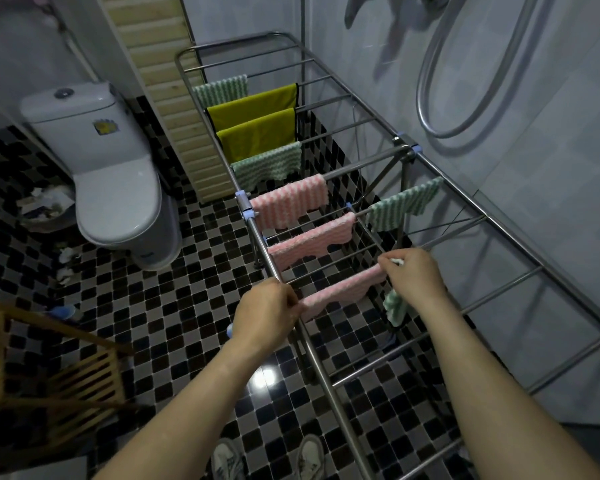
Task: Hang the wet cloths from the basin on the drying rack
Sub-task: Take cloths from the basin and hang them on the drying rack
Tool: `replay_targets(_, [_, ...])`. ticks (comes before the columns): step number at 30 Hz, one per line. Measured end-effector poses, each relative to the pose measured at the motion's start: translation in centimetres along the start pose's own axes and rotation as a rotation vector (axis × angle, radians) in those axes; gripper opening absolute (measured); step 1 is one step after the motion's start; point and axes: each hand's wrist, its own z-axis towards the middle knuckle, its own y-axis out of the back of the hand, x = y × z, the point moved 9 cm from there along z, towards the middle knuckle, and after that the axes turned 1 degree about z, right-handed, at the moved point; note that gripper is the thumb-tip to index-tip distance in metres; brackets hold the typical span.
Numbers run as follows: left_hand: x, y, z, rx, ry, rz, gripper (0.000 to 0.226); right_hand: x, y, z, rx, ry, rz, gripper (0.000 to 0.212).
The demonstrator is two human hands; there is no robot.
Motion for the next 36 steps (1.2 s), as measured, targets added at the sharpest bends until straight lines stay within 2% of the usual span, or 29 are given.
replay_targets(3, [-0.2, 0.1, -0.1, -0.019, -0.016, 0.001, 0.019, 0.1, -0.3, 0.3, 0.024, -0.007, -0.016, 0.025])
replay_targets(7, [-0.1, -0.7, -0.1, 0.051, -0.022, 0.014, 0.021, 0.1, -0.4, -0.1, 0.080, -0.022, 0.017, 0.028])
replay_targets(10, [0.2, -0.4, -0.3, 0.091, 0.057, -0.128, 0.018, 0.6, 1.1, -0.9, 0.068, -0.019, 0.126, 0.022])
replay_targets(12, [0.7, 0.9, -0.5, 0.093, 0.177, -0.375, 0.012, 0.8, 2.8, -1.4, 0.031, -0.047, 0.286, 0.016])
replay_targets(14, [1.5, 2.4, -1.0, 0.106, 0.345, -0.719, 0.013, 0.7, 3.8, -2.5, 0.045, -0.117, 0.565, 0.011])
replay_targets(16, [1.4, 3.8, -1.7, 0.133, 0.481, -1.086, 0.020, 1.2, 2.9, -4.1, 0.169, -0.200, 0.950, 0.011])
replay_targets(18, [-0.1, 5.2, -2.1, 0.161, 0.500, -1.437, 0.033, 2.3, 1.5, -6.1, 0.313, -0.254, 1.246, 0.014])
replay_targets(20, [-1.9, 6.1, -2.3, 0.186, 0.478, -1.715, 0.041, 3.7, 0.3, -7.8, 0.438, -0.262, 1.353, 0.018])
replay_targets(23, [-4.1, 6.4, -2.5, 0.208, 0.453, -1.936, 0.045, 6.2, -1.4, -9.9, 0.625, -0.198, 1.328, 0.035])
replay_targets(26, [-5.4, 5.8, -2.3, 0.207, 0.463, -1.983, 0.042, 8.1, -2.1, -11.5, 0.760, -0.094, 1.194, 0.041])
replay_targets(29, [-6.0, 5.0, -2.0, 0.230, 0.434, -1.951, 0.038, 9.3, -2.0, -12.2, 0.784, 0.007, 1.118, 0.045])
replay_targets(32, [-5.9, 4.7, -1.5, 0.236, 0.359, -1.816, 0.031, 9.0, -1.1, -11.7, 0.615, -0.011, 1.122, 0.042])
replay_targets(36, [-5.1, 4.3, -1.6, 0.186, 0.263, -1.450, 0.020, 8.5, 0.3, -11.3, 0.461, 0.000, 1.062, 0.036])
